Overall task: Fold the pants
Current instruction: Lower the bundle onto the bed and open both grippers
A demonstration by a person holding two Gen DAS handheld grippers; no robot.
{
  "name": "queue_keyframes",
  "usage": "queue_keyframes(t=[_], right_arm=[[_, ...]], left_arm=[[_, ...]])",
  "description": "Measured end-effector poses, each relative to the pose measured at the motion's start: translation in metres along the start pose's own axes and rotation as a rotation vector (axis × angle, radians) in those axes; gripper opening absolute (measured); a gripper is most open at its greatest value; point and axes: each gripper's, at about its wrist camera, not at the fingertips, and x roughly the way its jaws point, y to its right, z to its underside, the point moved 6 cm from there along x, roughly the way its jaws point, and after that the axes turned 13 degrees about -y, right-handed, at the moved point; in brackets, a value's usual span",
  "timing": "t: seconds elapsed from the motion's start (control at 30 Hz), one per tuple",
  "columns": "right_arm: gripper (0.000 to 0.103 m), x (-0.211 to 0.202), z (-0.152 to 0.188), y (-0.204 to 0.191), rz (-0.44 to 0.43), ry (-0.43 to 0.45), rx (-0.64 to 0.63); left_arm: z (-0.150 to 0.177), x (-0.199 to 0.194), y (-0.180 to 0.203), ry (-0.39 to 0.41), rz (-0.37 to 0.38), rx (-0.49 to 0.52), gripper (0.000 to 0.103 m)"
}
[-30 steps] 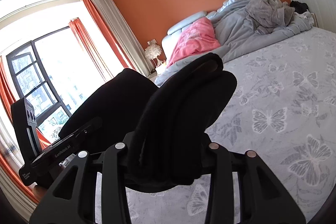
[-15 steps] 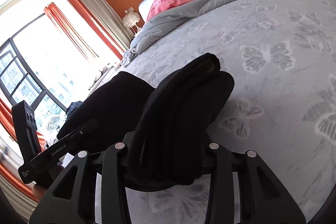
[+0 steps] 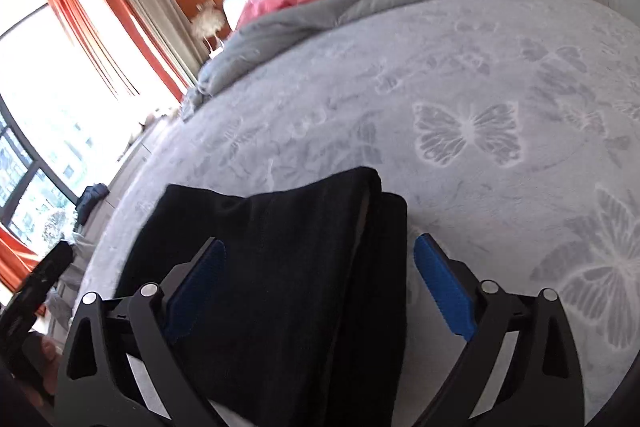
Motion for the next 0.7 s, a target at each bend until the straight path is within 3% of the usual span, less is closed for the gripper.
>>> queue_keyframes(t=[0.03, 0.07, 0.2, 0.23, 0.3, 0.43, 0.47, 0.5, 0.57, 0.63, 0.7], right_arm=[[0.026, 0.014, -0.002, 0.0, 0.021, -0.036, -0.019], [0.009, 0.022, -0.005, -0.001, 0.034, -0.065, -0.03], [0.009, -0.013, -0.016, -0.022, 0.056, 0.078, -0.119], [0.01, -0.007, -0.016, -0.019, 0.101, 0.076, -0.133], [0.016, 0.03, -0.01, 0.004, 0.178, -0.073, -0.105], [0.025, -0.018, 0.0, 0.009, 0.114, 0.054, -0.034], [0.037, -0.034, 0.007, 0.006, 0.08, 0.088, -0.039], [0.042, -0.044, 0.016, 0.003, 0.059, 0.11, -0.046], [0.042, -0.043, 0.032, 0.002, 0.058, 0.079, -0.067], [0.04, -0.012, 0.049, 0.012, 0.097, -0.034, -0.079], [0.039, -0.015, 0.053, 0.017, 0.074, -0.022, -0.034]], left_arm=[[-0.001, 0.005, 0.006, -0.013, -0.02, 0.014, 0.087], [-0.002, 0.01, 0.011, -0.022, -0.033, 0.029, 0.087], [0.002, 0.023, 0.02, -0.049, -0.083, 0.082, 0.087], [0.003, 0.026, 0.02, -0.054, -0.082, 0.084, 0.087], [0.006, 0.036, 0.019, -0.085, -0.081, 0.081, 0.087], [0.015, 0.051, 0.013, -0.147, -0.063, 0.047, 0.087], [0.016, 0.052, 0.011, -0.149, -0.065, 0.043, 0.087], [0.017, 0.053, 0.009, -0.149, -0.072, 0.04, 0.087], [0.02, 0.052, 0.006, -0.153, -0.073, 0.041, 0.087], [0.022, 0.053, 0.005, -0.161, -0.075, 0.036, 0.087], [0.025, 0.054, 0.004, -0.172, -0.077, 0.027, 0.087]])
